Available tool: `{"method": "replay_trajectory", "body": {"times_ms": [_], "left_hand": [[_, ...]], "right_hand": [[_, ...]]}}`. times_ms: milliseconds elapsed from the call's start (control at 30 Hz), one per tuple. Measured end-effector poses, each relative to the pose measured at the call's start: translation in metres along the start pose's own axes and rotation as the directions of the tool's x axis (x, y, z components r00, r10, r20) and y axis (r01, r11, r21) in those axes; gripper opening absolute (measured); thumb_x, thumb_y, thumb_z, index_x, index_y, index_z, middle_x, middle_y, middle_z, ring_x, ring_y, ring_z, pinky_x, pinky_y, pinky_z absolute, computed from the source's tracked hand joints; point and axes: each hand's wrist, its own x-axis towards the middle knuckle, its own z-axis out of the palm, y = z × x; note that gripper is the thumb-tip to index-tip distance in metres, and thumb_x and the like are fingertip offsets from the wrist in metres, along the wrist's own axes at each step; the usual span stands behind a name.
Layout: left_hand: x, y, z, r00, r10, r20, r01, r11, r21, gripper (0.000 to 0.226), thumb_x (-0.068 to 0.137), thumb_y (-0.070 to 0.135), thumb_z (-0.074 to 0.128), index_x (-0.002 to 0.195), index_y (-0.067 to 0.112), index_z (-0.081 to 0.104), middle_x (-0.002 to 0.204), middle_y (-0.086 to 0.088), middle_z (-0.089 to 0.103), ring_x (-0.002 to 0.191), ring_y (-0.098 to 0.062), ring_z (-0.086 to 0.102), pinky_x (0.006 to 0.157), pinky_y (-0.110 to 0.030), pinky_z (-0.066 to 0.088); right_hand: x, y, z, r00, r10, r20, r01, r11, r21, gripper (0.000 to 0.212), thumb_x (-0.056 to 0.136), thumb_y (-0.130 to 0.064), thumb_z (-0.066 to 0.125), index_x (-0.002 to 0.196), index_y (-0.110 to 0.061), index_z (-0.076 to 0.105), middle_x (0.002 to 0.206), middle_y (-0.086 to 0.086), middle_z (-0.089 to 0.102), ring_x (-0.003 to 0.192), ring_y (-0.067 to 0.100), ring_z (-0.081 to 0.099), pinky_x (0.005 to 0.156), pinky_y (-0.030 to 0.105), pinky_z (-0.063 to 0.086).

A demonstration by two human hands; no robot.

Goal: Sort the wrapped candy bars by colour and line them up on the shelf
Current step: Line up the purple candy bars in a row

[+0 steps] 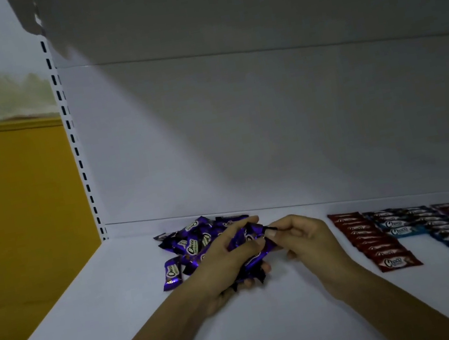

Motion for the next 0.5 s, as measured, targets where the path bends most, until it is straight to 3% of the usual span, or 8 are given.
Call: {"method": "replay_trajectory", "body": {"times_ms": [133, 267, 400, 467, 500], "left_hand": [[0.001, -0.005, -0.002, 0.999, 0.036, 0.007, -0.036, 0.999, 0.016, 0.037, 0.089, 0.006, 0.064, 0.120, 0.026, 0.061, 0.075, -0.008, 0.067, 0.052, -0.019, 0.062, 0.039, -0.023, 0.043], [0.003, -0.007, -0.003, 0.997, 0.067, -0.037, -0.066, 0.998, 0.012, 0.037, 0.088, 0.004, 0.064, 0.117, 0.025, 0.064, 0.070, -0.002, 0.067, 0.051, -0.019, 0.062, 0.040, -0.020, 0.044], [0.004, -0.007, -0.002, 0.991, 0.104, -0.089, -0.103, 0.995, 0.021, 0.034, 0.088, 0.004, 0.064, 0.117, 0.022, 0.063, 0.069, -0.004, 0.066, 0.054, -0.020, 0.062, 0.040, -0.023, 0.045], [0.005, -0.006, -0.003, 0.987, 0.118, -0.112, -0.116, 0.993, 0.025, 0.031, 0.088, 0.005, 0.064, 0.116, 0.019, 0.063, 0.067, -0.003, 0.064, 0.054, -0.020, 0.062, 0.038, -0.023, 0.043], [0.006, -0.006, -0.004, 0.985, 0.117, -0.125, -0.115, 0.993, 0.022, 0.030, 0.088, 0.005, 0.064, 0.115, 0.019, 0.063, 0.066, -0.004, 0.064, 0.054, -0.020, 0.062, 0.038, -0.023, 0.043]], "right_hand": [[0.008, -0.004, -0.020, 0.985, 0.042, -0.166, -0.028, 0.996, 0.082, 0.006, 0.088, -0.006, 0.062, 0.092, -0.003, 0.066, 0.071, -0.001, 0.073, 0.059, 0.005, 0.065, 0.048, 0.014, 0.043], [0.011, -0.001, -0.036, 0.981, 0.085, -0.176, -0.067, 0.992, 0.103, 0.006, 0.089, -0.007, 0.061, 0.092, -0.006, 0.065, 0.067, -0.002, 0.071, 0.055, 0.005, 0.064, 0.044, 0.014, 0.041], [0.014, 0.002, -0.041, 0.977, 0.129, -0.173, -0.096, 0.977, 0.188, 0.011, 0.088, -0.005, 0.063, 0.099, -0.005, 0.062, 0.078, 0.006, 0.074, 0.065, 0.016, 0.071, 0.050, 0.018, 0.050], [0.013, 0.003, -0.042, 0.977, 0.138, -0.164, -0.119, 0.985, 0.123, 0.018, 0.087, -0.003, 0.063, 0.104, -0.009, 0.061, 0.077, 0.006, 0.073, 0.068, 0.021, 0.072, 0.052, 0.021, 0.051], [0.013, 0.005, -0.043, 0.977, 0.124, -0.176, -0.133, 0.990, -0.039, 0.023, 0.087, -0.004, 0.064, 0.108, -0.011, 0.060, 0.078, 0.006, 0.072, 0.070, 0.022, 0.071, 0.054, 0.022, 0.050]]}}
